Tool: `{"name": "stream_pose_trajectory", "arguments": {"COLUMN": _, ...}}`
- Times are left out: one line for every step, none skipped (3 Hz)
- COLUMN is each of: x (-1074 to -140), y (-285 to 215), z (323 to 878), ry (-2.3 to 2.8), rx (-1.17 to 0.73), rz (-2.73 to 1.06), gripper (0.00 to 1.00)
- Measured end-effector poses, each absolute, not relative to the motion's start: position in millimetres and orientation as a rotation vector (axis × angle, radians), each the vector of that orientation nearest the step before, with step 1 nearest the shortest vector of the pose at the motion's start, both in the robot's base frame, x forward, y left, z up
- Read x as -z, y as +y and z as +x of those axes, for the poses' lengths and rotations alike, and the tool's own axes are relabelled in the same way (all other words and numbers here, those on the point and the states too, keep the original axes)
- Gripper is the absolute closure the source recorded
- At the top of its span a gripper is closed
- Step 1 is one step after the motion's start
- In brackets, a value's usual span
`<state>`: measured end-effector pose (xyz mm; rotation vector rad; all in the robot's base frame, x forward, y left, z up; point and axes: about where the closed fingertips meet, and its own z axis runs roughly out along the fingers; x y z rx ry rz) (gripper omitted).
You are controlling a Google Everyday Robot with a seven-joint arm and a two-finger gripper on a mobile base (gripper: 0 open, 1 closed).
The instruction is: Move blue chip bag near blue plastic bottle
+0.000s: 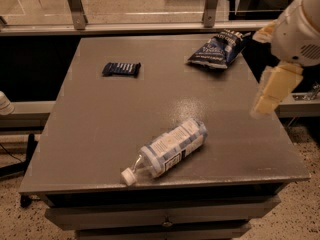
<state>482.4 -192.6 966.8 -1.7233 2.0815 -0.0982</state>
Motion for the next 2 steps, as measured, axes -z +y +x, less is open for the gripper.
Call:
{"name": "stream_pose_trajectory", "arguments": {"x": -961, "y": -175, "z": 526, "ry": 1.963, "rx": 0.122, "rz": -1.710, "gripper": 0.00}}
{"name": "stream_pose_trajectory", "arguments": {"x": -953, "y": -173, "z": 576, "ry": 1.872, "rx": 0.172, "rz": -1.683, "gripper": 0.00}}
